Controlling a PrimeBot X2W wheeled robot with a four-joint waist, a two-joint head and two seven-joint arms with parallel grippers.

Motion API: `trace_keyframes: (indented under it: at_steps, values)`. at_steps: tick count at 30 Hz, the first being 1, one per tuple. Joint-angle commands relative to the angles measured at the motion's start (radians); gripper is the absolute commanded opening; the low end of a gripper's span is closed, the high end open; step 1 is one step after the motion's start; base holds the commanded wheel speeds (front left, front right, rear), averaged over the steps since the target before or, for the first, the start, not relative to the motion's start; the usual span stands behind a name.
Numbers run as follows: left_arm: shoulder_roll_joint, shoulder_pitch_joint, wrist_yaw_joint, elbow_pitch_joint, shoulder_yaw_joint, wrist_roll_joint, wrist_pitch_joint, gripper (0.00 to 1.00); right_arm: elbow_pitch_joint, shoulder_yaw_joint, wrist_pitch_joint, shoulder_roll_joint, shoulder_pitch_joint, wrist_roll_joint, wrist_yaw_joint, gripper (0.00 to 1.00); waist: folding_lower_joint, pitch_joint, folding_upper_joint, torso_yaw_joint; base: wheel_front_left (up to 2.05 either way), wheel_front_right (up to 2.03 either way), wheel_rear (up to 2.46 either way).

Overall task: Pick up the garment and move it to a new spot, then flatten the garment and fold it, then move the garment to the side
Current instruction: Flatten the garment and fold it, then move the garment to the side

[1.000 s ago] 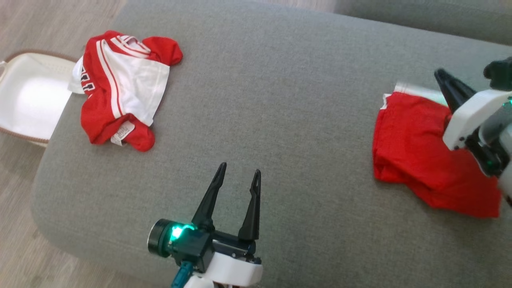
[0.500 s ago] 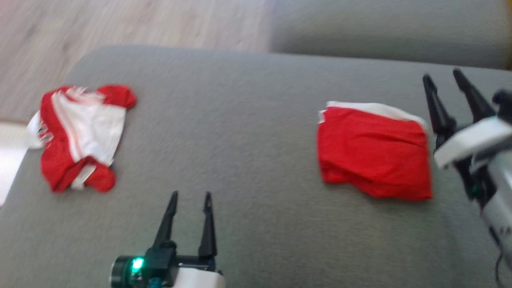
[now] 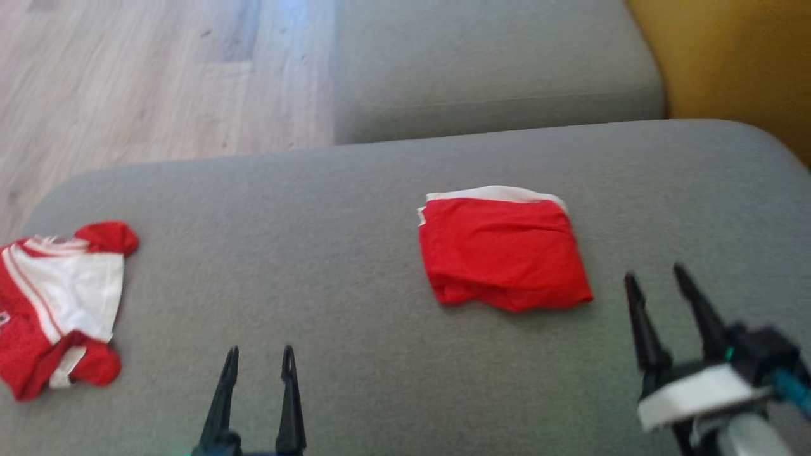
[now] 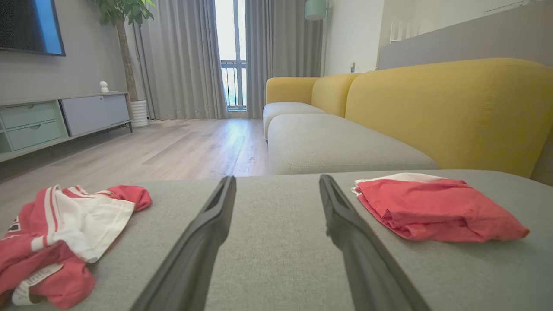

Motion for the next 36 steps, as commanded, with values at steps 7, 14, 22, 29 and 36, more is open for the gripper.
trace_keyframes:
  at_steps: [7,14,22,29,36]
  values:
    - [-0.011,0.073,-0.015,-0.057,0.071,0.007,-0.005,1.00,-0.113,-0.018,-0.011,0.034,0.123,-0.075,0.008,1.00,0.0002,-0.036,-0.0001,-0.057,0.00,0.00,0.00]
    - [-0.016,0.126,-0.024,-0.059,0.083,0.016,-0.005,1.00,-0.129,-0.006,-0.011,0.038,0.168,-0.067,0.008,1.00,0.0002,-0.058,-0.0001,-0.066,0.00,0.00,0.00]
    - [-0.018,0.139,-0.030,-0.056,0.089,0.016,-0.005,1.00,-0.121,0.000,-0.011,0.040,0.179,-0.067,0.008,1.00,0.0002,-0.070,-0.0001,-0.053,0.00,0.00,0.00]
    - [-0.019,0.138,-0.032,-0.054,0.093,0.014,-0.005,1.00,-0.117,0.004,-0.011,0.040,0.178,-0.066,0.008,1.00,0.0002,-0.068,-0.0001,-0.046,0.00,0.00,0.00]
    - [-0.019,0.136,-0.027,-0.052,0.093,0.009,-0.005,1.00,-0.117,0.012,-0.011,0.037,0.176,-0.066,0.008,1.00,0.0002,-0.062,-0.0001,-0.045,0.00,0.00,0.00]
